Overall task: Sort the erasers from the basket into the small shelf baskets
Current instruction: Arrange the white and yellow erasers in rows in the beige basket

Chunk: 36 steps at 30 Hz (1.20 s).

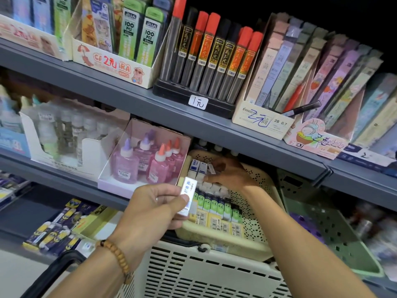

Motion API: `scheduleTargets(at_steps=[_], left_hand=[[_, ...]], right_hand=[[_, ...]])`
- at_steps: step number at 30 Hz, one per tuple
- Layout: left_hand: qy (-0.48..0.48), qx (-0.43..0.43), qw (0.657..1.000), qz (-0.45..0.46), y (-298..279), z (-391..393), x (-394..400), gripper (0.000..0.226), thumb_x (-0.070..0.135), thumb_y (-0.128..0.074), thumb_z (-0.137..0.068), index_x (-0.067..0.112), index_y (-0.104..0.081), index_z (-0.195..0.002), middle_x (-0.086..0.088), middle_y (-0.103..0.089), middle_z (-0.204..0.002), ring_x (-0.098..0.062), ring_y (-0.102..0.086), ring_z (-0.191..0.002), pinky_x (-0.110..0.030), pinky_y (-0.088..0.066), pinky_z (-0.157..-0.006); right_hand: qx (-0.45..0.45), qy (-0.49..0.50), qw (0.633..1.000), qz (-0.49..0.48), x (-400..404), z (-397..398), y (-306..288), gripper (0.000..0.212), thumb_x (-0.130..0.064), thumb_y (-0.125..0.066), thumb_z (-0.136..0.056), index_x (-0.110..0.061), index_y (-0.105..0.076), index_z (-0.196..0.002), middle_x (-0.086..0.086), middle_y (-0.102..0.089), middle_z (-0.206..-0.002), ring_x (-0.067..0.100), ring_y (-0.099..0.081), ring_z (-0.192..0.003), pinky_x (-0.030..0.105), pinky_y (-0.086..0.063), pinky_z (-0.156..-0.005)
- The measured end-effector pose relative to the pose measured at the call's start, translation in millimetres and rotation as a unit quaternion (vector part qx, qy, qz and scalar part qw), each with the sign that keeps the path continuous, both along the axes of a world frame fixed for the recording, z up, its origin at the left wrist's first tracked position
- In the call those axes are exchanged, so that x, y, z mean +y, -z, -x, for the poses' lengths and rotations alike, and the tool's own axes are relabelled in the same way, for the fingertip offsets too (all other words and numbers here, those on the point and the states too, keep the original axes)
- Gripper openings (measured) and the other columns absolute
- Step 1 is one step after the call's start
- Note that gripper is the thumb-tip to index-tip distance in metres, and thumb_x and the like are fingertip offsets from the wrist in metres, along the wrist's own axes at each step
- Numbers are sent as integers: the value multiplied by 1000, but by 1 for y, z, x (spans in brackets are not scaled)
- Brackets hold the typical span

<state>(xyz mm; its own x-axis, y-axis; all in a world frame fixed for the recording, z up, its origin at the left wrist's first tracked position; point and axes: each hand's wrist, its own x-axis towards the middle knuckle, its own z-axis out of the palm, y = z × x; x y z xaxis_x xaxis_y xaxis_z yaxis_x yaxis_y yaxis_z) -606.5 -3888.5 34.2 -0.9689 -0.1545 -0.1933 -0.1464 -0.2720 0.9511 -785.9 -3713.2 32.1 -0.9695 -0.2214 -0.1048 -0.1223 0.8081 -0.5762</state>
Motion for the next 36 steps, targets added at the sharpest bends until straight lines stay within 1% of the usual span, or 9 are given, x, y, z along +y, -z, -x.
scheduleTargets(at_steps=[3, 5, 11, 15, 21, 26, 29, 32, 36], left_hand=[[1, 1, 1000, 0, 1, 2, -1, 12, 9, -69, -85, 9, -70, -97, -4, -75, -78, -22, -74, -71, -20, -53, -53], [2, 2, 1000, 3, 1, 3, 0, 11, 10, -69, -85, 10, -70, -97, -3, -76, -77, -21, -74, -71, -20, -54, -54], [-1, -2, 1000, 3, 2, 2, 3, 14, 8, -70, -85, 8, -69, -99, -4, -76, -77, -22, -74, -70, -20, -54, -52], [-2, -3, 1000, 1, 2, 2, 1, 15, 7, -70, -84, 6, -69, -100, -6, -75, -79, -23, -74, -70, -20, -54, -53], [7, -2, 1000, 7, 2, 5, 5, 13, 10, -70, -85, 9, -69, -98, -4, -76, -79, -21, -74, -73, -25, -58, -62], [15, 15, 999, 35, 3, 2, 10, 5, 12, -74, -82, 16, -73, -85, 5, -72, -65, -12, -72, -66, -22, -56, -59], [-15, 58, 983, 173, 7, 1, 11, 11, 19, -78, -78, 24, -71, -85, 8, -71, -71, -4, -68, -69, -18, -52, -60], [-42, 108, 924, 363, 9, -4, 9, 20, 32, -82, -72, 35, -65, -83, 17, -64, -75, 9, -58, -73, -5, -45, -61], [-27, 120, 885, 448, 9, -5, 7, 29, 42, -83, -67, 41, -60, -85, 23, -58, -80, 8, -56, -74, -3, -40, -58]], right_hand=[[74, 26, 997, 21, 5, -5, 5, 14, -35, -75, -84, -37, -61, -87, -19, -67, -92, -1, -60, -78, 16, -48, -70], [119, 37, 992, -22, 6, -11, 8, 14, -30, -64, -92, -37, -63, -80, -19, -68, -91, -3, -59, -73, 21, -48, -79], [138, -21, 987, -79, -3, -12, 14, 23, -37, -69, -88, -28, -66, -108, -9, -60, -116, 12, -59, -97, 26, -47, -90], [119, -43, 987, -96, -8, -16, 8, 16, -32, -61, -93, -26, -68, -107, -8, -64, -116, 12, -61, -100, 24, -47, -88], [34, -25, 966, 256, -12, -83, -21, 10, -35, -64, -92, -31, -72, -94, -12, -75, -87, 3, -68, -74, 26, -54, -71], [-42, -101, 934, 339, -16, -120, -19, 7, -12, -70, -89, -16, -74, -92, 1, -72, -75, 10, -63, -61, 19, -50, -54], [-40, 5, 938, 345, -4, -97, -18, 9, -9, -70, -88, -16, -72, -93, 4, -75, -78, 12, -63, -62, 19, -49, -51], [-3, 161, 938, 308, 14, -55, -11, 9, -9, -70, -88, -17, -71, -93, -6, -72, -62, 6, -61, -49, 18, -49, -48], [10, 167, 967, 193, 19, -6, 11, 11, -17, -69, -90, -13, -71, -101, -2, -69, -63, 4, -63, -49, 17, -52, -50]])
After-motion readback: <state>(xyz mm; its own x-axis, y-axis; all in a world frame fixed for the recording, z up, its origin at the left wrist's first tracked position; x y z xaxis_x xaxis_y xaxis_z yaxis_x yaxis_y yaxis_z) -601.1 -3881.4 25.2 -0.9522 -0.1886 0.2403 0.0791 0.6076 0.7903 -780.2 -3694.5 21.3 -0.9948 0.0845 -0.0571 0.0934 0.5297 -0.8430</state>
